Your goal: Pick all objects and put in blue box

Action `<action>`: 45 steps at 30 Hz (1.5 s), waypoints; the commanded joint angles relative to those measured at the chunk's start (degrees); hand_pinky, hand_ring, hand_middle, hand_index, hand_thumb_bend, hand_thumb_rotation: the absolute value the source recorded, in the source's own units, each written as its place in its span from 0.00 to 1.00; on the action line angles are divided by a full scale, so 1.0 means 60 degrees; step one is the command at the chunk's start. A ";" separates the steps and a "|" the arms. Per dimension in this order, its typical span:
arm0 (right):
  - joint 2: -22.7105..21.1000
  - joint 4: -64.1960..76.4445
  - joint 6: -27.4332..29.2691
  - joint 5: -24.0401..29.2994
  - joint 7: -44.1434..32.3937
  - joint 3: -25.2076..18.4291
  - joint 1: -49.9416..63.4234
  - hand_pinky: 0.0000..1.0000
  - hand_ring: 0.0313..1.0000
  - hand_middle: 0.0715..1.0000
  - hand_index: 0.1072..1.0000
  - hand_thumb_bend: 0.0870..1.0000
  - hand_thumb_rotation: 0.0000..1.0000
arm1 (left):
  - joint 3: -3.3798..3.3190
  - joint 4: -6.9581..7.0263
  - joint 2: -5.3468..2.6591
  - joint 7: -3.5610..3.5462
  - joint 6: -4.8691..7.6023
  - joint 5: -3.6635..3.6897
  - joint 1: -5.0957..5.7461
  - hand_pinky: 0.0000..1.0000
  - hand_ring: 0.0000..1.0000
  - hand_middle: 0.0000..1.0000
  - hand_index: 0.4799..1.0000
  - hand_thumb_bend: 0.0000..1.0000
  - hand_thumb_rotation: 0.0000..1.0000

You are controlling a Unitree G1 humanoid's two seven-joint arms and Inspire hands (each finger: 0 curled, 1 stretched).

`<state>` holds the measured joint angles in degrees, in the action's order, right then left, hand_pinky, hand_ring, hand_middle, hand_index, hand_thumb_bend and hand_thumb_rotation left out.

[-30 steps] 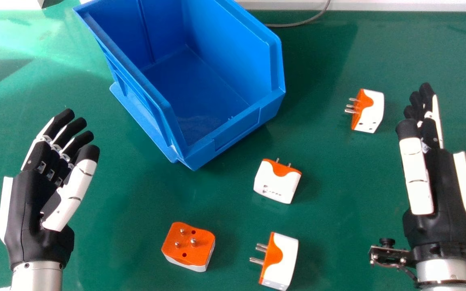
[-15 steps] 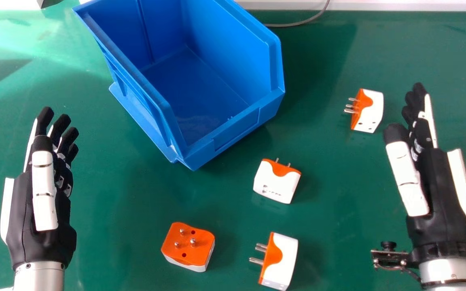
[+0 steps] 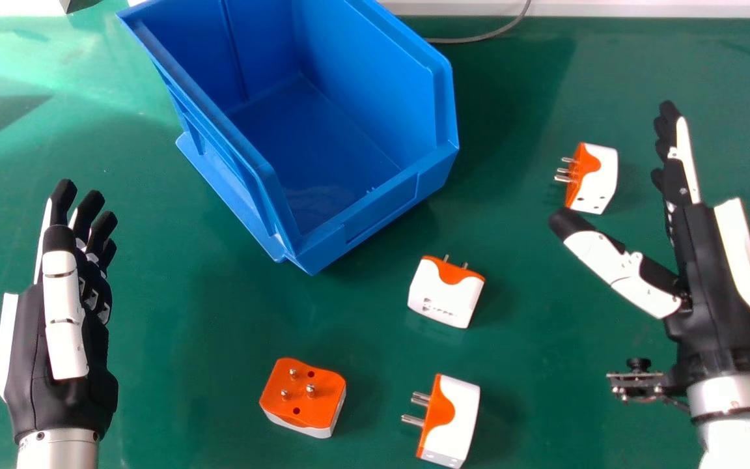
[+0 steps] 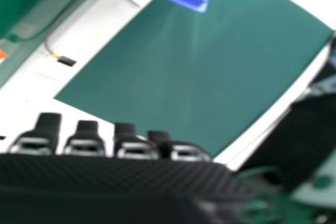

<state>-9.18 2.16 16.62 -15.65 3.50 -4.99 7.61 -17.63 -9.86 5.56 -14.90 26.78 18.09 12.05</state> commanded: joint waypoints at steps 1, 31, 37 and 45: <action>-0.0143 -0.0009 -0.0045 -0.0049 0.0180 -0.0118 -0.0280 0.95 0.99 1.00 1.00 0.52 0.49 | -0.0131 0.0062 0.0116 -0.0065 0.0227 0.0062 -0.0014 1.00 0.95 0.95 0.95 0.48 1.00; -0.2295 -0.3167 -0.0941 -0.1335 0.0174 0.0402 -0.2815 0.85 0.92 0.94 0.93 0.56 0.25 | -0.0237 0.0153 0.0286 -0.0115 0.0219 -0.0053 -0.0115 0.95 0.94 0.95 0.95 0.47 1.00; -0.2505 -0.3756 -0.1062 -0.1380 0.0141 0.0649 -0.3200 0.85 0.92 0.94 0.92 0.55 0.23 | -0.0245 0.0103 0.0347 -0.0145 0.0253 -0.0067 -0.0171 0.95 0.94 0.95 0.94 0.47 1.00; -0.2568 -0.4632 -0.1171 -0.1700 0.0420 0.0965 -0.3675 0.84 0.92 0.93 0.92 0.56 0.26 | -0.0298 -0.0170 0.0463 -0.0259 0.0459 -0.0060 -0.0297 0.95 0.95 0.96 0.95 0.48 1.00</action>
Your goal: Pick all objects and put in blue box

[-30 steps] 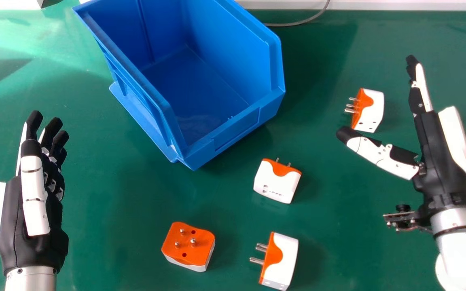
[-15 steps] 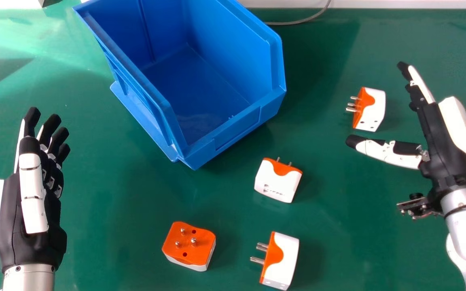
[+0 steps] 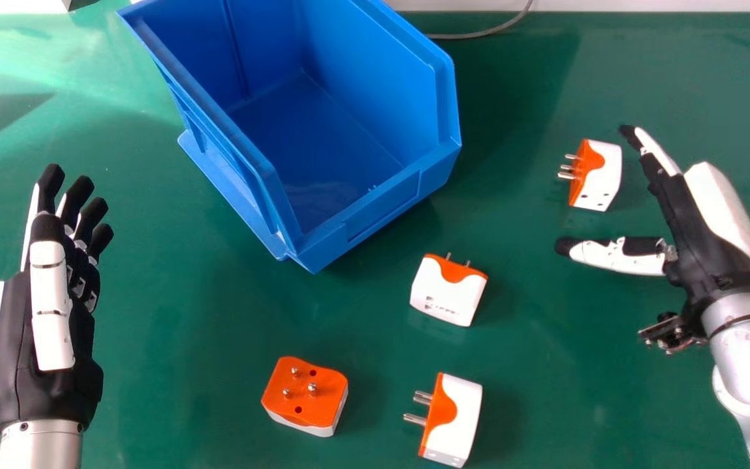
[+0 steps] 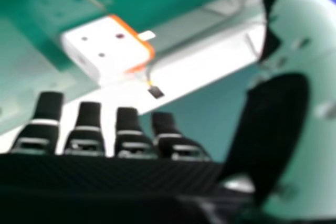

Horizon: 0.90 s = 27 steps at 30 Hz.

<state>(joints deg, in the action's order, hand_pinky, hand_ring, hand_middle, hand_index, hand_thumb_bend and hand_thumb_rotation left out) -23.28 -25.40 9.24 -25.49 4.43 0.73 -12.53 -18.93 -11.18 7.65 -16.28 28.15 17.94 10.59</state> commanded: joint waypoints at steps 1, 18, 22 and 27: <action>-0.0233 -0.0169 0.0094 -0.0110 0.0317 0.0056 -0.0382 0.84 0.92 0.93 0.91 0.56 0.26 | -0.0077 0.0064 0.0105 -0.0019 0.0218 -0.0031 -0.0050 0.95 0.95 0.96 0.95 0.48 1.00; -0.0387 -0.1978 -0.0611 -0.0433 0.0447 0.0713 -0.2020 0.82 0.90 0.92 0.91 0.57 0.34 | -0.0011 0.0239 0.0029 0.0022 0.0053 0.0006 0.0041 0.95 0.93 0.95 0.93 0.48 1.00; -0.0478 -0.2355 -0.0553 -0.0417 0.0487 0.0793 -0.2299 0.82 0.90 0.92 0.91 0.57 0.33 | 0.0003 0.0287 0.0010 0.0037 0.0030 0.0018 0.0068 0.94 0.93 0.94 0.93 0.48 1.00; -0.0564 -0.2475 -0.0579 -0.0342 0.0403 0.0806 -0.2438 0.82 0.90 0.93 0.91 0.57 0.33 | -0.0011 0.0229 0.0014 0.0029 -0.0018 0.0050 0.0076 0.94 0.92 0.94 0.93 0.47 1.00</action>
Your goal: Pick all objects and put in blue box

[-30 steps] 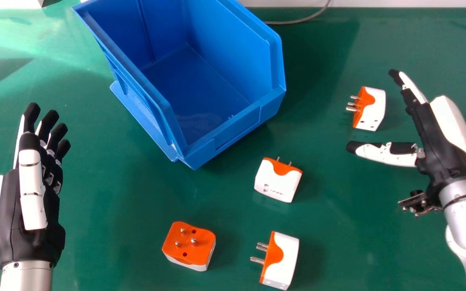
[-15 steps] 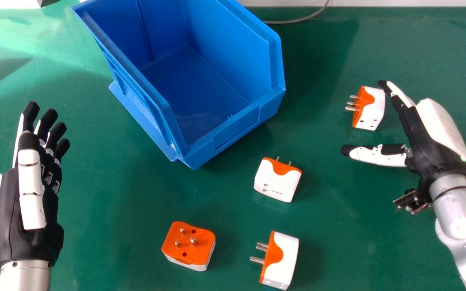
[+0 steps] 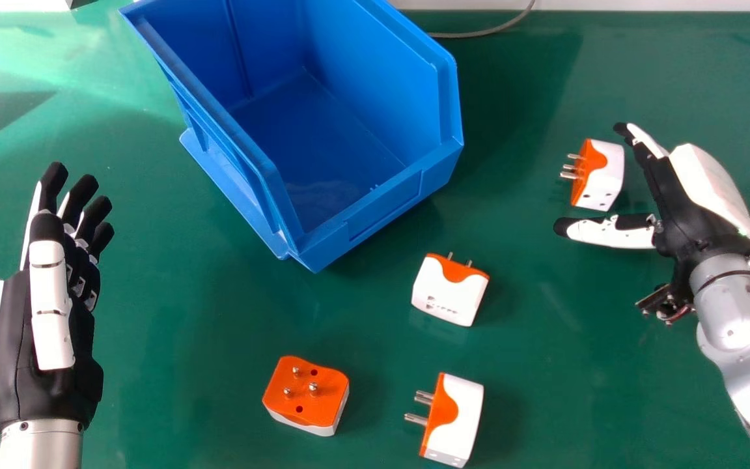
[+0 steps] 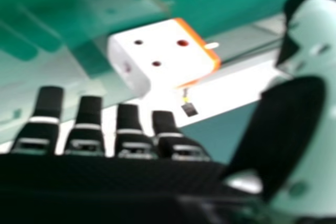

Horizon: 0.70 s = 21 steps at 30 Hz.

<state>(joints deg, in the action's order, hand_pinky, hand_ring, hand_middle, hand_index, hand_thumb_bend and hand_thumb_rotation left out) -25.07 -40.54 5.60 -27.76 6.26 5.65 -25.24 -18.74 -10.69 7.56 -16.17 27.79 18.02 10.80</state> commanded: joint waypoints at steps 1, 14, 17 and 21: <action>-0.0273 0.0041 0.0013 0.0034 0.0105 -0.0006 -0.0336 0.82 0.90 0.93 0.91 0.57 0.33 | -0.0040 0.0149 0.0038 0.0037 0.0046 -0.0015 0.0047 0.94 0.92 0.94 0.93 0.47 1.00; -0.0281 -0.0791 0.0000 0.0043 0.0136 0.0214 -0.0929 0.80 0.88 0.91 0.89 0.57 0.33 | -0.0038 0.0157 0.0079 0.0029 0.0094 -0.0079 0.0118 0.95 0.93 0.94 0.93 0.50 1.00; -0.0280 -0.1024 0.0080 0.0036 0.0151 0.0276 -0.1062 0.79 0.87 0.91 0.89 0.57 0.33 | -0.0039 0.0182 0.0084 0.0018 0.0093 -0.0075 0.0141 0.95 0.93 0.94 0.93 0.50 0.99; -0.0295 -0.1372 0.0094 0.0016 0.0055 0.0414 -0.1272 0.77 0.86 0.90 0.89 0.57 0.34 | -0.0039 0.0197 0.0100 -0.0009 0.0088 -0.0070 0.0154 0.95 0.93 0.94 0.92 0.51 0.98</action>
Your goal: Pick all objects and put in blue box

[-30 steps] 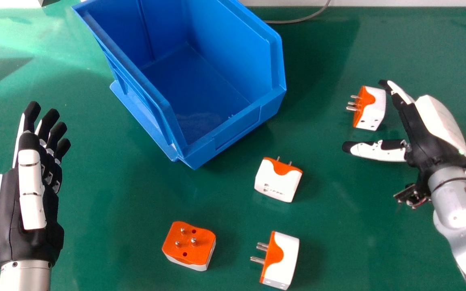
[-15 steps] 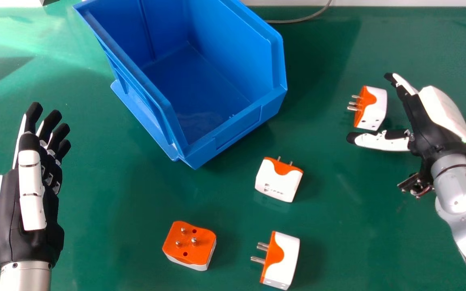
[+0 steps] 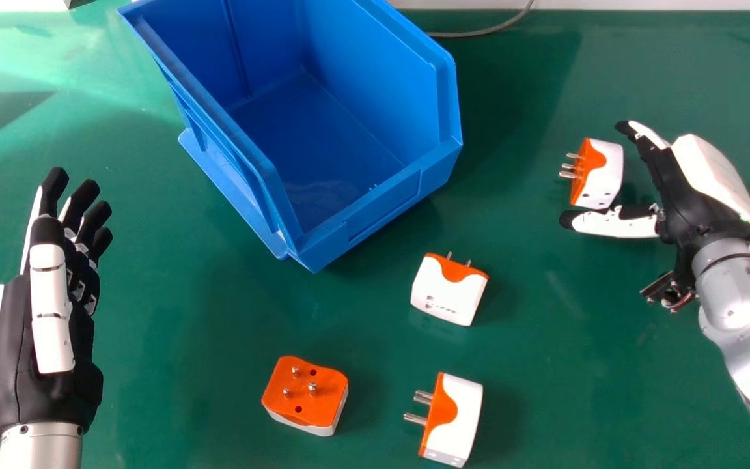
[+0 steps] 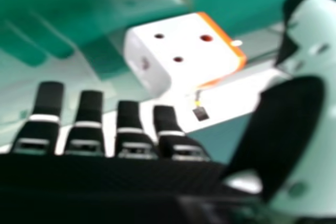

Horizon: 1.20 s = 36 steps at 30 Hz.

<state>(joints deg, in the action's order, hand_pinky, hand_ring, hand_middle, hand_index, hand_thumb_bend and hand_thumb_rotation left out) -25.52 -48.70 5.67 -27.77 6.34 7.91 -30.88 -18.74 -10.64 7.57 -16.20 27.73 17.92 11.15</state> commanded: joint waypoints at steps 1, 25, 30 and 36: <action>-0.0221 0.0021 0.0056 0.0023 -0.0005 0.0061 -0.0347 0.77 0.86 0.90 0.89 0.57 0.34 | -0.0043 0.0175 0.0093 -0.0025 0.0100 -0.0028 0.0085 0.95 0.93 0.94 0.92 0.51 0.99; -0.0130 -0.0521 -0.1060 -0.0312 -0.0505 0.0893 -0.1433 0.78 0.87 0.91 0.89 0.55 0.35 | -0.0030 0.0302 0.0077 -0.0061 -0.0093 0.0027 0.0127 0.97 0.94 0.94 0.92 0.50 0.98; -0.0098 -0.0671 -0.1290 -0.0383 -0.0488 0.1038 -0.1620 0.79 0.88 0.91 0.89 0.55 0.34 | -0.0025 0.0359 0.0051 0.0002 -0.0072 -0.0026 0.0170 0.97 0.94 0.94 0.91 0.51 0.97; -0.0038 -0.0929 -0.1403 -0.0313 -0.0414 0.1061 -0.1738 0.79 0.88 0.91 0.89 0.57 0.33 | -0.0032 0.0282 0.0101 -0.0043 -0.0015 -0.0031 0.0163 0.96 0.93 0.94 0.91 0.52 0.96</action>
<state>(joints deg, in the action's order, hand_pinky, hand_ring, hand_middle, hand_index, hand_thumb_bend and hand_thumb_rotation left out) -25.34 -53.92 -2.81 -29.69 3.09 14.33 -39.16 -18.62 -9.84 7.58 -16.26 26.63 17.99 11.98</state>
